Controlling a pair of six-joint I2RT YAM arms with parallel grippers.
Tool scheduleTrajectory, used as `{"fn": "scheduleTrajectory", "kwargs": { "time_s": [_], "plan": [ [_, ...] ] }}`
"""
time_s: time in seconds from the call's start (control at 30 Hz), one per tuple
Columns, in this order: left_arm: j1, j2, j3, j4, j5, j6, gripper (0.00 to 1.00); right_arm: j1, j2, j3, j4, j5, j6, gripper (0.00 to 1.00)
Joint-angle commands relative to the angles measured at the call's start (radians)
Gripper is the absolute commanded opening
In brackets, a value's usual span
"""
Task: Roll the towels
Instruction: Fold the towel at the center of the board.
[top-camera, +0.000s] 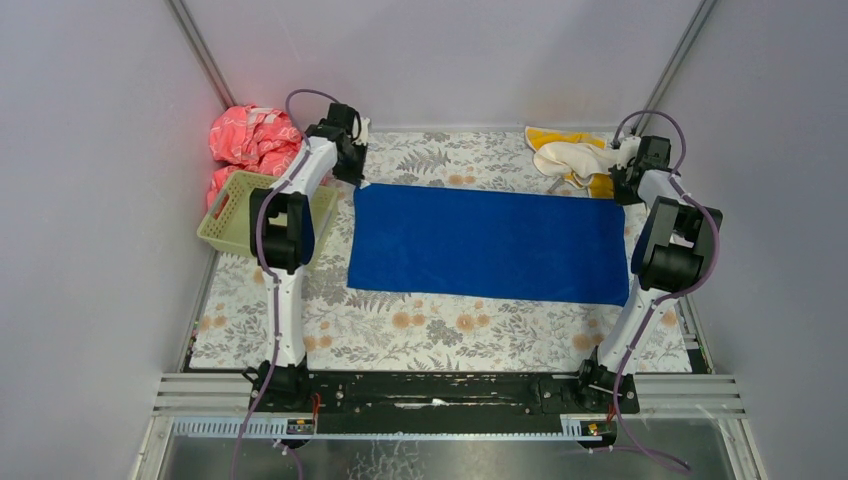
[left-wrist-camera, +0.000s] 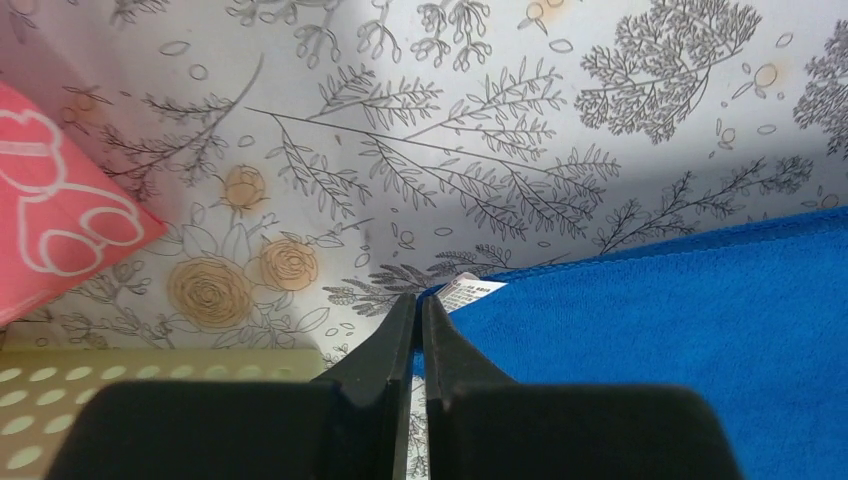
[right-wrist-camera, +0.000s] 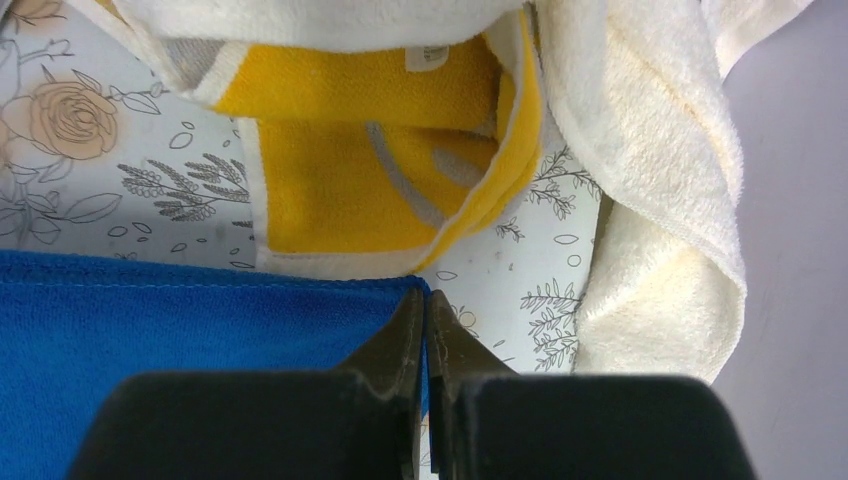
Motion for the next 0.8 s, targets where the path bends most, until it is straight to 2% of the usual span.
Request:
{"fn": "scheduleTrajectory", "kwargs": {
  "time_s": [0.0,0.23,0.4,0.6,0.77],
  "plan": [
    [0.028,-0.02,0.053,0.038,-0.043,-0.01,0.0,-0.009,-0.052,0.037,0.074,-0.01,0.017,0.0],
    [0.028,-0.13,-0.066,0.085,-0.021,-0.036,0.0,-0.009,-0.182,-0.065,0.12,-0.018,0.035,0.0],
    [0.029,-0.212,-0.163,0.095,-0.029,-0.073,0.0,-0.008,-0.304,-0.183,0.145,0.002,0.112,0.0],
    [0.029,-0.333,-0.296,0.1,-0.034,-0.126,0.0,-0.008,-0.435,-0.324,0.122,0.091,0.228,0.0],
    [0.028,-0.443,-0.461,0.125,-0.062,-0.204,0.0,-0.008,-0.54,-0.434,0.11,0.227,0.291,0.0]
  ]
}}
